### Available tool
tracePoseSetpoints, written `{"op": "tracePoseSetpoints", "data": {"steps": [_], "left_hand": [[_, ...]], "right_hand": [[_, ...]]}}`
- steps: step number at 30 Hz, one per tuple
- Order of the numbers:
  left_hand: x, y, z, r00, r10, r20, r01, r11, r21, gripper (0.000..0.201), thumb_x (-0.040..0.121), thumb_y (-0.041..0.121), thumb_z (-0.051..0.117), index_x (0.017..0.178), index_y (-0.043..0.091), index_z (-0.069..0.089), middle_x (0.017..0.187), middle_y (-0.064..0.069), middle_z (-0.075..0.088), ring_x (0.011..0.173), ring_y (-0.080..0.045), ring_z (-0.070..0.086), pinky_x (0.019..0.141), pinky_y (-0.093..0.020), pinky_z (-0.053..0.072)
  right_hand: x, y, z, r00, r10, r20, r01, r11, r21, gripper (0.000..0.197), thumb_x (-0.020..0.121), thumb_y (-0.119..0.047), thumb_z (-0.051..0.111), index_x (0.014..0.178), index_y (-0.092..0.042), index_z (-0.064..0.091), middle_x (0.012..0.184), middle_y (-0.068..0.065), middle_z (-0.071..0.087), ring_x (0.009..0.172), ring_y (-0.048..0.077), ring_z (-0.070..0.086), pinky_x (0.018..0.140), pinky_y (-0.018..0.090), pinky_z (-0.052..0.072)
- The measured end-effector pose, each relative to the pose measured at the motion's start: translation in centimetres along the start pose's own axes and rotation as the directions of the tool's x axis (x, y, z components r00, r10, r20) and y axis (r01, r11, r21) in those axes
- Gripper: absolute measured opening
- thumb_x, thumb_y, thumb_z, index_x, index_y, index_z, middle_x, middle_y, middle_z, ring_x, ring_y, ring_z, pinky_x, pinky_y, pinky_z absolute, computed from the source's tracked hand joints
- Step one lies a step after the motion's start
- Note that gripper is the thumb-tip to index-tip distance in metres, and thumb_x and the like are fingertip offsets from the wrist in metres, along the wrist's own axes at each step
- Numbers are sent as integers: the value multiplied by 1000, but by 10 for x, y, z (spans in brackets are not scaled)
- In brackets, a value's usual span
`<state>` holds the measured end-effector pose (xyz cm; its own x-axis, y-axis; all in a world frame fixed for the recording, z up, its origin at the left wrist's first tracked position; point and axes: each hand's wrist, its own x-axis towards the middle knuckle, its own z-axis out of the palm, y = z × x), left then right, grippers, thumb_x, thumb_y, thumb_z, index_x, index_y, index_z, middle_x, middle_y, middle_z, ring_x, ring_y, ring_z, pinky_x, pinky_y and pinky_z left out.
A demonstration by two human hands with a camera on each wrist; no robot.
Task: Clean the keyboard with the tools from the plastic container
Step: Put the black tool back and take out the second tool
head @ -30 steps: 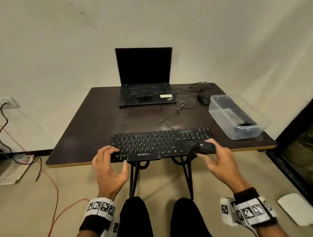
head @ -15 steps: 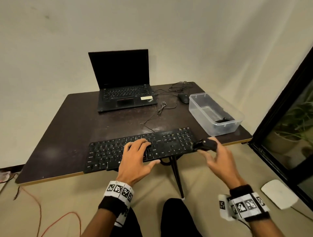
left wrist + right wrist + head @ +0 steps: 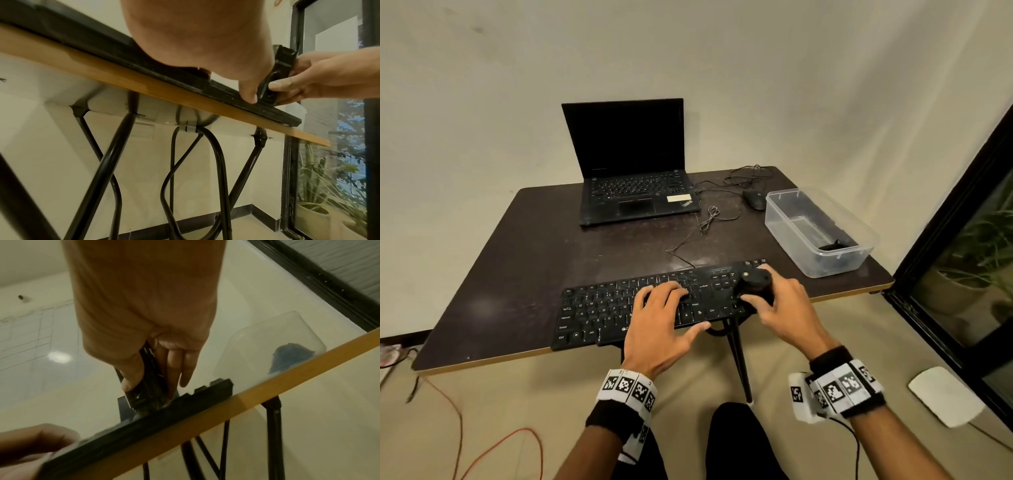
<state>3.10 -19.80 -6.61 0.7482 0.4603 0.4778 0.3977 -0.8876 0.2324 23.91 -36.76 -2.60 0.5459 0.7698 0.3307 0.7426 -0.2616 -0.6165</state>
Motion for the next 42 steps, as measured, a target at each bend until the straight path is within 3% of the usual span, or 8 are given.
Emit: {"op": "tracePoseSetpoints", "data": {"steps": [7,10,14,19,24,27,33,42], "left_hand": [[2,5,3,1000,-29,-9,30,999,26,73,88,82,54,128,21,62,133,8,56,126,-13,53,123,-50,27],[1,6,3,1000,-26,-17,26,999,33,73,87,82,55,127,21,62,132,7,56,125,-15,54,122,-49,28],[0,3,1,1000,-17,0,17,1000,24,73,88,80,55,131,21,60,135,8,54,129,-13,53,123,-49,26],[1,5,3,999,-36,-1,36,999,25,76,87,84,51,131,22,61,135,8,55,129,-13,52,123,-49,27],[1,6,4,1000,-22,-6,22,998,50,79,85,84,55,130,20,62,136,4,57,130,-15,52,121,-48,31],[0,3,3,1000,-13,8,13,999,48,79,86,83,54,132,19,62,137,4,56,131,-16,52,122,-48,29],[2,5,5,999,-39,19,38,998,51,80,85,86,51,132,21,61,137,7,55,132,-14,51,123,-49,27],[1,4,3,999,-27,26,26,998,58,79,87,84,51,131,19,61,137,5,56,132,-16,52,121,-50,30]], "right_hand": [[4,33,-33,975,141,-174,-152,987,-49,30,87,-24,84,114,-23,71,97,0,80,96,30,75,83,43,59],[11,10,-12,991,101,-84,-99,995,30,32,87,-26,84,115,-25,69,97,-9,79,96,21,75,86,38,59],[24,-7,10,998,50,42,-48,998,-49,31,88,-34,80,113,-29,62,90,-2,78,86,31,73,81,44,59],[38,11,-13,938,303,-167,-309,951,-11,32,90,-28,83,118,-19,71,105,9,80,102,34,73,85,38,56],[27,-32,29,997,80,3,-80,997,10,32,86,-34,80,114,-29,64,97,-1,80,97,30,75,84,42,59],[31,-35,34,997,60,55,-58,997,-41,32,87,-37,76,114,-30,60,94,-1,79,95,32,74,82,45,59],[50,4,-10,914,366,-173,-383,920,-78,38,91,-31,81,123,-16,69,110,16,78,107,40,71,91,45,57],[59,-76,52,991,23,132,-18,999,-38,34,90,-32,79,122,-31,67,110,-2,80,106,24,74,93,42,58]]}}
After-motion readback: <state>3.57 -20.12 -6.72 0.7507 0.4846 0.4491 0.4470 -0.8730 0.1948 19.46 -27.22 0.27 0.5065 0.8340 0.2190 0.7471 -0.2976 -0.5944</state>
